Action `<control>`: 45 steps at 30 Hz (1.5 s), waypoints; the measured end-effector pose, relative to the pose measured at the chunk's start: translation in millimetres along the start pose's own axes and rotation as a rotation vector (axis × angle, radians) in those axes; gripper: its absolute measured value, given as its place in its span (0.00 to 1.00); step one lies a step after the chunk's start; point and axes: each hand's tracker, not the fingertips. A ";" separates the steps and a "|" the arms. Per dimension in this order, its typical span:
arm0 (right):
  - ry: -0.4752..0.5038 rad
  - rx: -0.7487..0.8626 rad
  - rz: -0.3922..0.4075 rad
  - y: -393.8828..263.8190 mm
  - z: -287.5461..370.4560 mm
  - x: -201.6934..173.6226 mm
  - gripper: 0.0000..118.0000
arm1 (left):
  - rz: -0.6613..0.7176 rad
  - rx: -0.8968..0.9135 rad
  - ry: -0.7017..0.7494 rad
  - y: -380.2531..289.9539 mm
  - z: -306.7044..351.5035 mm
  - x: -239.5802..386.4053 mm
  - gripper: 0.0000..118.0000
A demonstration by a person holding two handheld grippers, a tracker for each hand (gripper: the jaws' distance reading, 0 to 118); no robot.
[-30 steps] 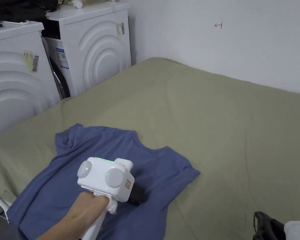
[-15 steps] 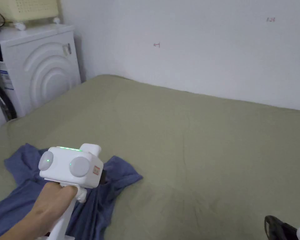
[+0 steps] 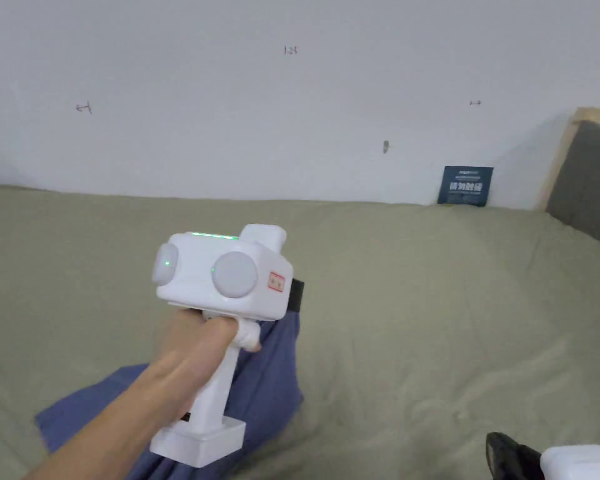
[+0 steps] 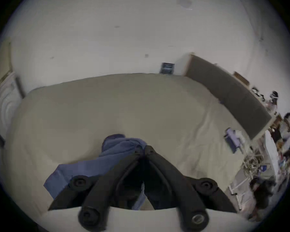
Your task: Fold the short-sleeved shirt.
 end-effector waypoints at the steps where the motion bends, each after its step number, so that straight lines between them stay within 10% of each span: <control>1: -0.012 -0.002 -0.008 -0.7 -1.4 6.0 0.01 | -0.017 -0.013 -0.061 5.5 -17.0 16.1 0.00; 12: -0.041 -0.060 -0.038 -13.8 -26.6 32.0 0.01 | 0.010 -0.311 -0.043 -79.6 -166.8 45.6 0.03; 13: -0.040 -0.063 -0.040 -14.4 -28.4 32.4 0.01 | 0.046 -0.282 -0.058 -85.8 -159.2 40.4 0.20; 15: -0.033 -0.062 -0.044 -14.8 -30.3 31.5 0.01 | 0.093 -0.265 -0.082 -92.9 -143.9 32.2 1.00; 29: 0.056 0.098 -0.062 19.6 13.5 -13.1 0.01 | 0.124 0.368 0.419 -153.0 174.9 -18.7 0.94; 31: 0.052 0.127 -0.035 25.5 22.3 -23.7 0.01 | 0.111 0.441 0.551 -179.0 205.8 -29.9 0.81; 35: 0.078 0.160 -0.059 30.2 35.9 -37.5 0.01 | 0.115 0.565 0.677 -212.4 262.0 -25.1 0.00; 45: 0.109 0.163 -0.052 29.3 42.3 -54.7 0.01 | 0.142 0.517 0.659 -228.4 284.7 -51.9 0.00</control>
